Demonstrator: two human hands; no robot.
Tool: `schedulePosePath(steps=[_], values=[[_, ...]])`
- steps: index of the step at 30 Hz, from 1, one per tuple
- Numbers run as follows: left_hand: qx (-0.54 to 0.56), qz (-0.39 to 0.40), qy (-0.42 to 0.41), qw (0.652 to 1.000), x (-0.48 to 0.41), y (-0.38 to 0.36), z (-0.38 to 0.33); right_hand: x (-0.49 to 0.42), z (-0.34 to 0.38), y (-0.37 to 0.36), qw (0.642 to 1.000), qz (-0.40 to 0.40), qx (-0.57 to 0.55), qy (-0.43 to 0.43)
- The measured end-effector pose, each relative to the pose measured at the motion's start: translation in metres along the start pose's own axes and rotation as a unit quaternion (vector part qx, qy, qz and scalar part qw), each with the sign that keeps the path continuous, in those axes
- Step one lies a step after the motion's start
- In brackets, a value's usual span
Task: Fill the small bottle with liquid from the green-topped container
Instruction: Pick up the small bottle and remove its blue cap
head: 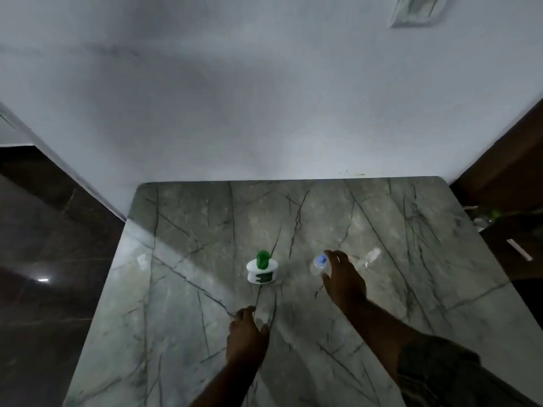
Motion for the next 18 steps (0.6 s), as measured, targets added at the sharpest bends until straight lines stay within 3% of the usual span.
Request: schedulePosePath(steps=[13, 18], values=[[0.019, 0.051, 0.02, 0.998, -0.01, -0.028, -0.008, -0.03, 0.008, -0.005, 1.0, -0.008, -0.01, -0.015], [0.048, 0.055, -0.016, 0.997, -0.009, -0.035, -0.021, -0.023, 0.017, 0.005, 1.0, -0.022, -0.008, 0.016]])
Point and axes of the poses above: each hand's wrist, its own x-axis away from the middle knuckle, its own y-axis out of the back of the hand, z = x × y, the point moved 8 cm from there along -x, towards the middle knuckle, and after that the axes turned 13 degrees about x, right-handed, at the moved point
